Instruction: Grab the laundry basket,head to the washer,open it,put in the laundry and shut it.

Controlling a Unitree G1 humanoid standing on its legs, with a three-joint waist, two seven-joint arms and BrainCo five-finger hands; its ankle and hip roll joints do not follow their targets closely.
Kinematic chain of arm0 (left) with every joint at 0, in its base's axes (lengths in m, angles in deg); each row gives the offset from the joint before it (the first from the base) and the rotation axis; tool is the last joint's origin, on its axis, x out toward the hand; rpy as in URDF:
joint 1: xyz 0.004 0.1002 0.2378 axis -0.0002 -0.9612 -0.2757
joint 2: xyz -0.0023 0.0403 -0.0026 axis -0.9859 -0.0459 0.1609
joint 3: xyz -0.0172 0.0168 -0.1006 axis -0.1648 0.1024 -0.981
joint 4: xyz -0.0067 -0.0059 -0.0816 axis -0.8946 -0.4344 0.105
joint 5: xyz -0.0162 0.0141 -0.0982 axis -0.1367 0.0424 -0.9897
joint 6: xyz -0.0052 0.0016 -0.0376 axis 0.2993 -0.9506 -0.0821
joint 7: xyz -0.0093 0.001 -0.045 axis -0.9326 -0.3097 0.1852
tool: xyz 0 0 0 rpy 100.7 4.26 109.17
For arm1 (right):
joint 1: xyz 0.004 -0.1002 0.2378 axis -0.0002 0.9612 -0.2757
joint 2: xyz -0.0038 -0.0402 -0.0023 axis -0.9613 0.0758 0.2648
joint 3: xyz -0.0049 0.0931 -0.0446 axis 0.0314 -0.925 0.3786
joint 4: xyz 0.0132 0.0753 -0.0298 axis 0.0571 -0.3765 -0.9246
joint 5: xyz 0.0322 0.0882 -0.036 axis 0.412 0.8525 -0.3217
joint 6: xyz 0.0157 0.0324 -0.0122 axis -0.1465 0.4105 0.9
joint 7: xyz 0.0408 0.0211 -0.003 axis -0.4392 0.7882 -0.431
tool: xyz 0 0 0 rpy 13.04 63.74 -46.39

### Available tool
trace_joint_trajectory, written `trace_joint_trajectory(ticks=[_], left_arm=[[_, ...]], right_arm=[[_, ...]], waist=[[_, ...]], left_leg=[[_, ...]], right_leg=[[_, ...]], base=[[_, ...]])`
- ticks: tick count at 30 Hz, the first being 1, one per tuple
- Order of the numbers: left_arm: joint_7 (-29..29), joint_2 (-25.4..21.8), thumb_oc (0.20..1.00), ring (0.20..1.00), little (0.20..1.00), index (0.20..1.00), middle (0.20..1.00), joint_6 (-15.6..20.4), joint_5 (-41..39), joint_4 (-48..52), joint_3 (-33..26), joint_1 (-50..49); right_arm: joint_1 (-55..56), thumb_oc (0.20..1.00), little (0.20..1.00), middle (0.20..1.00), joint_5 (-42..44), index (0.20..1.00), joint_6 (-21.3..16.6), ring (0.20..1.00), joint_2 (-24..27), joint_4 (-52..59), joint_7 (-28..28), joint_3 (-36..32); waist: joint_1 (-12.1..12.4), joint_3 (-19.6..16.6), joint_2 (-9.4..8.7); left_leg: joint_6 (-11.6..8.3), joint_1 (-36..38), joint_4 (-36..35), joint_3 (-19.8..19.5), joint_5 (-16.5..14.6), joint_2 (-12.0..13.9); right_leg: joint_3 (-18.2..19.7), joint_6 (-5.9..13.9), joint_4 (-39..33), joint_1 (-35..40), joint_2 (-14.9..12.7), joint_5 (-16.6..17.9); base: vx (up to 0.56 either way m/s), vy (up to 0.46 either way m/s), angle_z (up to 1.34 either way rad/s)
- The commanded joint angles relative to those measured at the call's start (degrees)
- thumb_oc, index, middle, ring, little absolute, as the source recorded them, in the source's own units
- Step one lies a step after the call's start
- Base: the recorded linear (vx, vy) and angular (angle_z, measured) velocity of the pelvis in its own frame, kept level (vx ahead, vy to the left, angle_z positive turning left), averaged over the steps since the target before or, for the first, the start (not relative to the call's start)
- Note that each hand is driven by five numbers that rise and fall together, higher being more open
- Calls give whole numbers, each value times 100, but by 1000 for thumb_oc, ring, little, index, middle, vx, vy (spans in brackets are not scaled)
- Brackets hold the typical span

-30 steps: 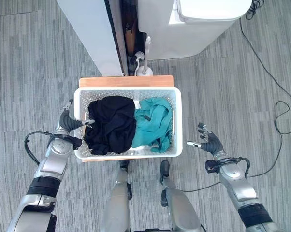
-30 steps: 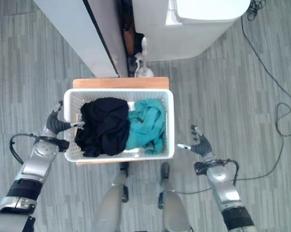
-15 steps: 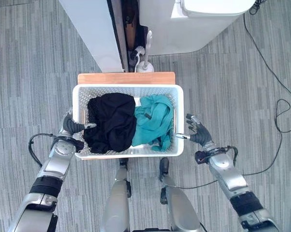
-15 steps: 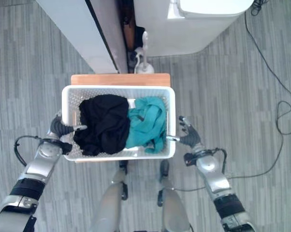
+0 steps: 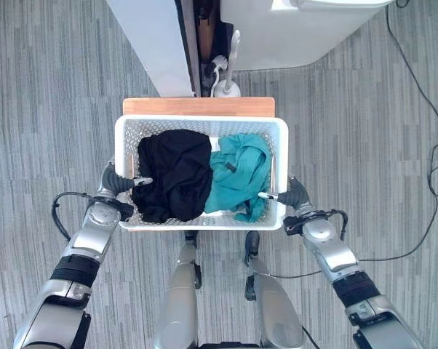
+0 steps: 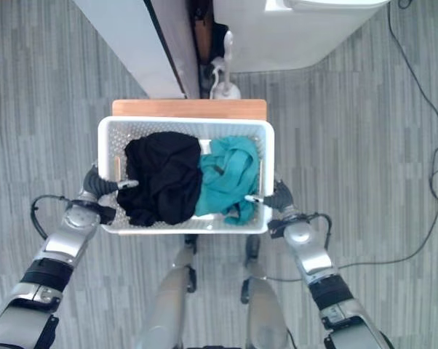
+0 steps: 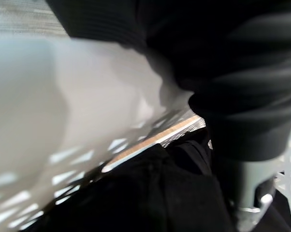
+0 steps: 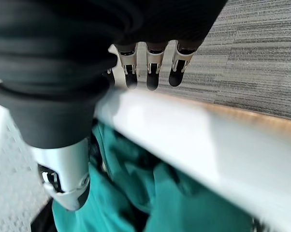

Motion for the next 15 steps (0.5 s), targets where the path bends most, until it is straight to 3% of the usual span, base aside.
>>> trace_joint_trajectory(ticks=[1,4,5,6,7,9,10,11,12,13,15], left_arm=[[-113,77,1000,1000,1000,1000,1000,241,-94,-142,73,40],[-128,65,1000,1000,1000,1000,1000,293,-40,-115,134,75],[-163,68,953,953,953,953,953,277,-4,-192,186,139],[-197,81,655,655,655,655,655,262,23,-234,210,175],[-218,94,501,501,501,501,501,253,46,-259,223,201],[-206,118,200,200,200,200,200,240,34,-294,281,241],[-208,119,200,200,200,200,200,244,34,-295,285,248],[-159,109,200,200,200,200,200,240,43,-289,333,244],[-131,84,200,200,200,200,200,231,106,-300,382,264],[-130,84,200,200,200,200,200,232,107,-304,385,268],[-110,6,200,200,200,200,200,205,349,-290,443,303]], right_arm=[[243,1000,1000,1000,-99,1000,-93,1000,-19,351,21,117],[193,1000,1000,1000,-146,1000,-110,1000,-35,452,-50,285],[137,1000,1000,1000,-156,1000,-126,1000,-33,523,-66,361],[98,1000,1000,1000,-171,1000,-122,1000,-33,536,-68,403],[73,1000,1000,1000,-172,1000,-122,1000,-34,564,-68,418],[57,1000,1000,1000,-97,1000,-120,1000,-29,614,-63,454],[55,1000,1000,1000,-94,1000,-122,1000,-26,617,-60,450],[62,922,922,922,17,922,-136,922,-3,660,-85,469],[81,580,580,580,95,580,-135,580,10,677,-108,489],[81,517,517,517,98,517,-135,517,10,679,-109,487],[75,200,200,200,177,200,-135,200,57,716,-136,492]], waist=[[-31,-292,-139],[-11,-288,-151],[4,-314,-151],[6,-321,-158],[8,-318,-169],[-1,-299,-196],[-7,-267,-208],[-6,-273,-213],[-10,-261,-228],[-8,-262,-229],[-1,-251,-250]], left_leg=[[24,-462,1006,-201,-854,98],[31,-583,1142,-206,-921,82],[8,-573,1169,-245,-1074,94],[14,-603,1189,-251,-1091,86],[18,-624,1206,-254,-1105,84],[34,-669,1244,-257,-1130,77],[64,-741,1265,-221,-1000,51],[44,-690,1275,-257,-1164,80],[46,-706,1286,-260,-1171,77],[47,-708,1288,-259,-1172,77],[51,-735,1300,-266,-1190,71]], right_leg=[[-111,94,628,-783,-659,154],[-91,96,633,-835,-675,162],[-37,127,633,-813,-652,67],[-25,131,630,-832,-645,73],[-15,134,632,-849,-642,79],[-6,132,636,-875,-643,95],[-43,96,634,-932,-676,200],[13,130,646,-896,-639,97],[15,132,648,-909,-640,103],[16,133,649,-911,-640,102],[30,137,651,-945,-646,110]], base=[[14,45,-1],[37,21,0],[103,40,-1],[100,37,-2],[13,39,-1],[-34,31,-5],[12,28,-4],[0,0,0],[93,10,0],[0,0,0],[0,0,0]])
